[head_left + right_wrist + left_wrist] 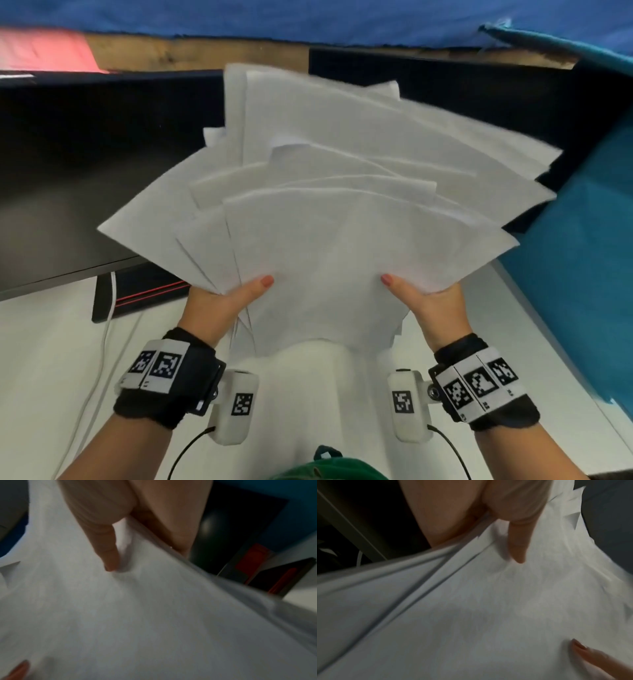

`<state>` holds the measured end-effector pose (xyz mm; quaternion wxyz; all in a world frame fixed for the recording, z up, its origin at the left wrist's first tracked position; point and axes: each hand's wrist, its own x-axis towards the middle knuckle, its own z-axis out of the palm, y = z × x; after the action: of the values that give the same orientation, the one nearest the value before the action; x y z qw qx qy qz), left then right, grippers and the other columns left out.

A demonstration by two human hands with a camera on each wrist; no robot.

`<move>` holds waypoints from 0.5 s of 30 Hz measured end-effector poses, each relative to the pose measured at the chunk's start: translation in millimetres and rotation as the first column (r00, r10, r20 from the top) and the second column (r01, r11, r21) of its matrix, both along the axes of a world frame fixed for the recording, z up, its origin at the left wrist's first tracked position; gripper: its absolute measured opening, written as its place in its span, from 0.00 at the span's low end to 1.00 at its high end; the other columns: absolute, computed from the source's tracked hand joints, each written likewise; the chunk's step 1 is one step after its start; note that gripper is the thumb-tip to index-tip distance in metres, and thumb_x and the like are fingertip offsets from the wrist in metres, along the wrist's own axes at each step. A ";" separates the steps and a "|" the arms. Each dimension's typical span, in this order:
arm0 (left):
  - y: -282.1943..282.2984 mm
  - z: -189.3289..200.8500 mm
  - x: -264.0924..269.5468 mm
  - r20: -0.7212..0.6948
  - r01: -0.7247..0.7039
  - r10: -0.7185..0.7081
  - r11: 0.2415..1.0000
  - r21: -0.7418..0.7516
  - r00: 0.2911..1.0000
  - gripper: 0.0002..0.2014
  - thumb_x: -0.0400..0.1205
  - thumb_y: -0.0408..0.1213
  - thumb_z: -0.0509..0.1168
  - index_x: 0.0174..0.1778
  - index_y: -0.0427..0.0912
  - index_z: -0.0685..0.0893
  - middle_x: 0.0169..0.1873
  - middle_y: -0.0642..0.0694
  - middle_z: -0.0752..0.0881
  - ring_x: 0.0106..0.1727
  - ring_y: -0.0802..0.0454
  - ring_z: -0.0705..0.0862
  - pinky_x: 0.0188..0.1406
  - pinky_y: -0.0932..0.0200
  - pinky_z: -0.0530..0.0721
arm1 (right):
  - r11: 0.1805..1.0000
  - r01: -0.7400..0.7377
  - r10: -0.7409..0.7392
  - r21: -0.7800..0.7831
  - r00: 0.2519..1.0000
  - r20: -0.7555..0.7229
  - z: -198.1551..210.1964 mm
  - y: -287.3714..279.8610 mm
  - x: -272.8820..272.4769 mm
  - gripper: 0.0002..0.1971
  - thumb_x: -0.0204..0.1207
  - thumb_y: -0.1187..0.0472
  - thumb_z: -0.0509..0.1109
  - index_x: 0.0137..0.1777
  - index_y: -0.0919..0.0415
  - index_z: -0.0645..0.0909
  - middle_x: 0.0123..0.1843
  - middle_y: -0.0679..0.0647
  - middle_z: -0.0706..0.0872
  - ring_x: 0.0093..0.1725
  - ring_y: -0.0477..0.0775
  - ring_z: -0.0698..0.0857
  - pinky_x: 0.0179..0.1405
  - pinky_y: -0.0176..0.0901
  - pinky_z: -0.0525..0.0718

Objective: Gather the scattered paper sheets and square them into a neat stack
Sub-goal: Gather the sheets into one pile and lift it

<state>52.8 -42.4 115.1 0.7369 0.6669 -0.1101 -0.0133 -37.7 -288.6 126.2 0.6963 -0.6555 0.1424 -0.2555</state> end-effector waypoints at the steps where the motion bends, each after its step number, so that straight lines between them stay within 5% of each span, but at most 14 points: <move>1: 1.3 1.2 -0.9 0.001 0.027 -0.027 1.000 -0.012 1.000 0.21 0.60 0.28 0.80 0.46 0.47 0.85 0.35 0.65 0.91 0.43 0.70 0.88 0.43 0.75 0.83 | 1.000 -0.017 0.017 0.002 1.000 0.015 3.4 0.3 -0.9 0.27 0.57 0.68 0.80 0.59 0.64 0.81 0.50 0.52 0.90 0.50 0.45 0.89 0.44 0.32 0.85; 4: -1.0 7.5 -6.2 0.024 0.100 -0.098 0.994 -0.051 0.995 0.17 0.63 0.27 0.77 0.45 0.46 0.85 0.31 0.65 0.90 0.40 0.71 0.88 0.38 0.78 0.82 | 0.995 -0.099 0.100 -0.013 0.993 0.067 13.3 3.2 0.5 0.23 0.55 0.68 0.78 0.52 0.56 0.81 0.45 0.48 0.91 0.47 0.44 0.90 0.43 0.33 0.86; 7: -0.6 16.6 -4.7 0.089 0.154 -0.147 0.985 -0.082 0.985 0.26 0.50 0.51 0.82 0.43 0.51 0.87 0.38 0.62 0.92 0.45 0.66 0.89 0.42 0.73 0.83 | 0.993 -0.110 0.114 -0.037 0.983 0.146 24.0 4.2 5.6 0.25 0.57 0.69 0.79 0.56 0.58 0.79 0.51 0.53 0.88 0.50 0.44 0.89 0.44 0.34 0.86; 11: 16.7 12.3 10.3 0.097 0.120 -0.105 0.979 -0.163 0.990 0.33 0.45 0.58 0.83 0.47 0.54 0.88 0.45 0.56 0.92 0.52 0.57 0.88 0.52 0.61 0.86 | 0.995 -0.103 0.098 0.018 0.978 0.186 24.3 -2.4 8.7 0.51 0.43 0.46 0.87 0.68 0.65 0.73 0.58 0.54 0.86 0.57 0.49 0.87 0.47 0.38 0.86; 15: 11.3 17.7 6.0 0.155 0.189 -0.164 0.969 -0.160 0.974 0.30 0.44 0.57 0.83 0.44 0.60 0.90 0.43 0.59 0.92 0.50 0.61 0.89 0.47 0.65 0.86 | 0.986 -0.166 0.170 -0.035 0.970 0.176 24.2 7.5 12.3 0.36 0.44 0.51 0.87 0.56 0.54 0.81 0.49 0.46 0.91 0.53 0.48 0.89 0.46 0.38 0.86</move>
<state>58.8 -31.1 132.8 0.7784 0.5869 -0.2215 -0.0221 -25.4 -281.1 150.4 0.7188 -0.6465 0.0208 -0.2550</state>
